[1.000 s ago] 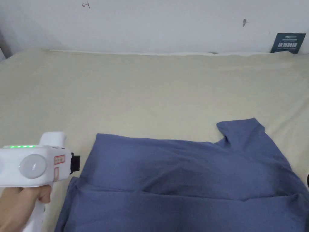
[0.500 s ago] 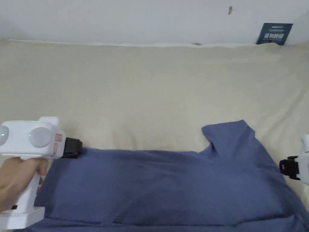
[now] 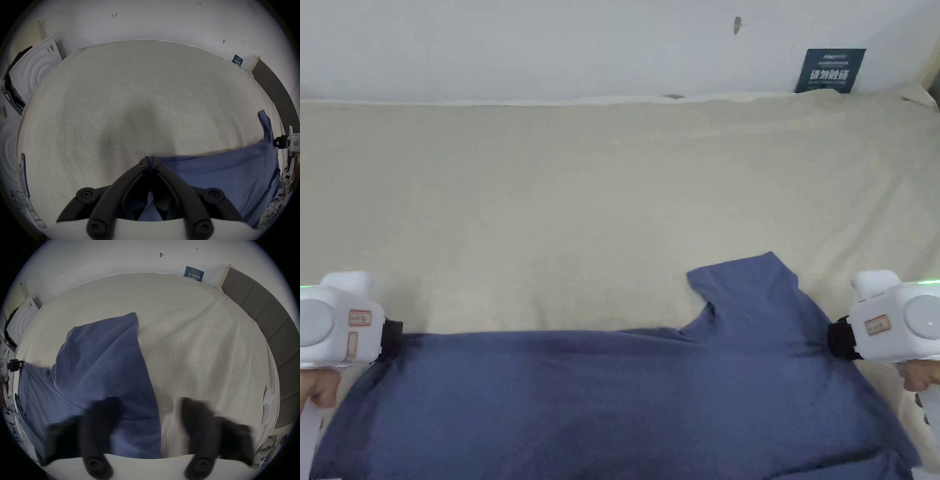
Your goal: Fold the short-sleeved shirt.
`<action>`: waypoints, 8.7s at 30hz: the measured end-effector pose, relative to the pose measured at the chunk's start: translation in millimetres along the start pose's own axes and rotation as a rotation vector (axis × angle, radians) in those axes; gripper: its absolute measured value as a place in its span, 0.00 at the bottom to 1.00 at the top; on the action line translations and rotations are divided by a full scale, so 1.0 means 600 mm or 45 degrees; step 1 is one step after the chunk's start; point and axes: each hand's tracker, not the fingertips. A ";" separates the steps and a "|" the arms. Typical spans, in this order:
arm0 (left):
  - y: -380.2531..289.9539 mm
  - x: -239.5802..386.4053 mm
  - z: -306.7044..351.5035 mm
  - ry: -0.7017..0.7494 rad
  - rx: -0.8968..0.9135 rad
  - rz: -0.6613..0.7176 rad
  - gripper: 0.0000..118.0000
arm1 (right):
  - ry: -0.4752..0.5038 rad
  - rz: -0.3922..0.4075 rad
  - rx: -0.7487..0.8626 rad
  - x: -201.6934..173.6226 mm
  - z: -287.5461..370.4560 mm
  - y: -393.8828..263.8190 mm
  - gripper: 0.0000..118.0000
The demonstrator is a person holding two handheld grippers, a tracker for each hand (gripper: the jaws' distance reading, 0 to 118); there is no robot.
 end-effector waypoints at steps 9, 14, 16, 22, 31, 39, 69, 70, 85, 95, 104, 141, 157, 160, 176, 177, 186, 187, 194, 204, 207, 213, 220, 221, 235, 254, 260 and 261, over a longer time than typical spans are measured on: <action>-0.011 -0.017 0.057 -0.006 0.055 0.038 0.01 | 0.033 -0.101 0.157 -0.011 0.095 -0.028 0.03; -0.037 -0.024 0.117 -0.021 0.106 0.052 0.01 | 0.049 -0.121 0.220 -0.010 0.165 -0.051 0.03; -0.053 -0.031 0.146 -0.028 0.125 0.063 0.01 | 0.065 -0.146 0.259 -0.009 0.196 -0.068 0.03; -0.144 -0.052 0.246 -0.058 0.211 0.101 0.01 | 0.102 -0.170 0.338 -0.005 0.287 -0.140 0.03; -0.338 -0.083 0.322 -0.072 0.253 0.132 0.01 | 0.179 -0.271 0.357 0.000 0.359 -0.325 0.03; -0.468 -0.097 0.295 -0.093 0.160 0.192 0.01 | 0.161 -0.333 0.205 0.001 0.310 -0.447 0.03; -0.388 -0.211 0.217 -0.547 -0.095 0.375 0.98 | 0.110 -0.392 0.168 -0.118 0.355 -0.452 0.01; -0.370 -0.214 0.200 -0.596 0.028 0.344 0.98 | 0.133 -0.395 0.157 -0.122 0.356 -0.456 0.01; -0.335 -0.221 0.119 -0.867 -0.136 0.367 0.04 | 0.081 -0.417 0.100 -0.157 0.354 -0.448 0.01; -0.333 -0.269 0.157 -0.783 -0.062 0.454 0.04 | 0.139 -0.362 0.144 -0.164 0.363 -0.431 0.01; -0.343 -0.353 0.253 -0.463 -0.027 0.550 0.04 | 0.213 -0.329 0.205 -0.153 0.372 -0.442 0.01; -0.361 0.381 0.319 -0.202 -0.018 -0.291 0.63 | 0.366 -0.409 0.211 -0.157 0.438 -0.551 0.01; -0.472 0.540 0.148 0.763 -0.011 -0.748 0.00 | 0.458 -0.495 0.133 -0.158 0.428 -0.581 0.01; -0.487 0.610 0.218 0.425 0.183 -0.818 0.00 | 0.416 -0.500 0.144 -0.149 0.442 -0.584 0.01; -0.359 -0.093 0.246 -0.586 -0.120 0.317 0.07 | 0.430 -0.348 0.165 -0.255 0.391 -0.464 0.01; -0.359 -0.095 0.244 -0.579 -0.116 0.339 0.30 | 0.426 -0.341 0.157 -0.265 0.386 -0.457 0.01; -0.344 -0.089 0.129 -0.900 -0.273 0.379 0.99 | 0.413 -0.327 0.081 -0.303 0.372 -0.445 0.01; -0.347 -0.088 0.116 -0.918 -0.294 0.383 0.99 | 0.408 -0.332 0.073 -0.302 0.373 -0.445 0.01; -0.358 -0.064 0.103 -1.200 -0.284 0.397 0.97 | 0.383 -0.363 0.063 -0.290 0.373 -0.441 0.01; -0.373 -0.105 0.149 -1.118 -0.185 0.460 0.06 | 0.432 -0.356 0.118 -0.289 0.402 -0.448 0.01; -0.370 -0.141 0.185 -0.988 -0.138 0.449 0.06 | 0.435 -0.346 0.130 -0.287 0.407 -0.450 0.01; -0.359 -0.165 0.282 -0.590 -0.096 0.366 0.06 | 0.456 -0.337 0.171 -0.279 0.421 -0.463 0.01; -0.308 -0.006 0.404 -0.345 -0.050 0.119 0.06 | 0.425 -0.326 0.206 -0.254 0.441 -0.501 0.01; -0.303 0.021 0.416 -0.311 -0.059 0.078 0.06 | 0.421 -0.330 0.216 -0.247 0.446 -0.508 0.01; -0.307 0.451 0.348 -0.021 -0.183 -0.345 0.07 | 0.469 -0.508 0.271 -0.137 0.466 -0.594 0.01; -0.372 0.379 0.343 0.186 0.002 -0.291 0.00 | 0.539 -0.563 0.223 -0.115 0.443 -0.577 0.01; -0.385 0.414 0.190 0.956 -0.133 -0.497 0.00 | 0.576 -0.560 0.195 -0.123 0.445 -0.584 0.01; -0.403 0.445 0.168 0.924 -0.135 -0.509 0.00 | 0.577 -0.553 0.191 -0.120 0.450 -0.586 0.01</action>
